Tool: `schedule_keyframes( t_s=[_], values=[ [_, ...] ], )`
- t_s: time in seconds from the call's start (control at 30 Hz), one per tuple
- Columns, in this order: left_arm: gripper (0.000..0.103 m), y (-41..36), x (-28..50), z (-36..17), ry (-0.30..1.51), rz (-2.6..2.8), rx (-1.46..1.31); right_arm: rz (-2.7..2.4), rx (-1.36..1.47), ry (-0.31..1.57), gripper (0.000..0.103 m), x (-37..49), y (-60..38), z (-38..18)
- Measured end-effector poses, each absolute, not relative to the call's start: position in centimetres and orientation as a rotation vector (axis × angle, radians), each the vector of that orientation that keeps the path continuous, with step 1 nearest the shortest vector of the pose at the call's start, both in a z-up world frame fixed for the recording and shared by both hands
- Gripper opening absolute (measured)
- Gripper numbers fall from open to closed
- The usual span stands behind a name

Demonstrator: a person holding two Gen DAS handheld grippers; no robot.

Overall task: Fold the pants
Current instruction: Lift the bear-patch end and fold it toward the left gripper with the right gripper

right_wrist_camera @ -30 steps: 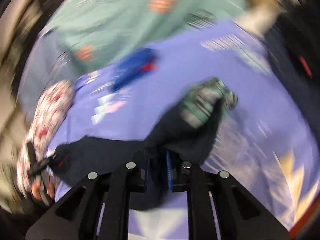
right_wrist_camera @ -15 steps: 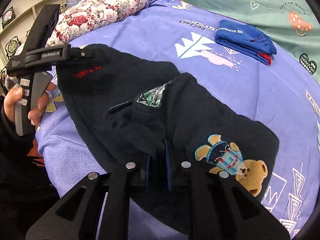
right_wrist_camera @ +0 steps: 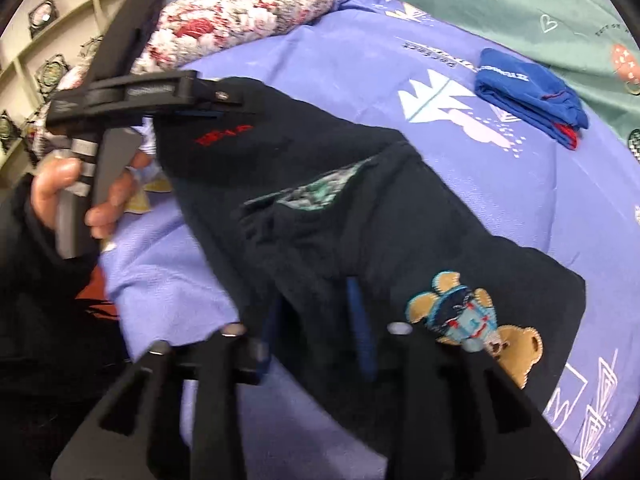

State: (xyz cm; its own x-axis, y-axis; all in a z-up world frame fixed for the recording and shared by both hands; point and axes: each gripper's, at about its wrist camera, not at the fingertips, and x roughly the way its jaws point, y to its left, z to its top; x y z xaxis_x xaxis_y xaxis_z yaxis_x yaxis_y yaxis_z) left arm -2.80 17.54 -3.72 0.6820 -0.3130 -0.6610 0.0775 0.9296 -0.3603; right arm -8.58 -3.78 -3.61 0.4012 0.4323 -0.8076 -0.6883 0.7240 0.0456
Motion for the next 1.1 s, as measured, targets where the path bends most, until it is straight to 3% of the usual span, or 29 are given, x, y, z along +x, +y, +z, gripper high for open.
schedule_keyframes(
  t_s=[0.03,0.27,0.43,0.5,0.53,0.77,0.93,1.03,1.1],
  values=[
    [0.101,17.5,-2.8,-3.7,0.792,-0.223,-0.317,0.738,-0.316,0.912,0.05,-8.7,-3.8,-3.4],
    [0.101,17.6,-2.7,-3.8,0.796,-0.221,-0.315,0.807,-0.059,0.919,0.05,-6.8,-6.0,-0.1],
    [0.101,17.6,-2.7,-3.8,0.796,-0.221,-0.314,0.801,-0.054,1.007,0.05,-4.3,-4.0,-2.0],
    [0.101,17.6,-2.7,-3.8,0.796,-0.222,-0.315,0.795,-0.074,1.033,0.034,-4.1,-3.3,-2.9],
    [0.101,17.6,-2.7,-3.8,0.796,-0.222,-0.316,0.801,-0.064,1.04,0.017,-4.0,-3.2,-3.2],
    [0.101,17.6,-2.7,-3.9,0.797,-0.227,-0.324,0.854,-0.058,0.937,0.014,-5.1,-3.2,0.7],
    [0.101,17.6,-2.6,-3.9,0.798,-0.226,-0.323,0.818,-0.108,1.065,0.029,-4.5,-1.0,-4.2],
    [0.101,17.6,-2.7,-3.9,0.796,-0.229,-0.326,0.829,-0.079,1.033,0.047,-5.2,-2.1,-2.9],
    [0.101,17.6,-2.7,-3.9,0.798,-0.228,-0.325,0.826,-0.075,0.95,0.047,-6.5,-3.9,-0.6]
  ],
)
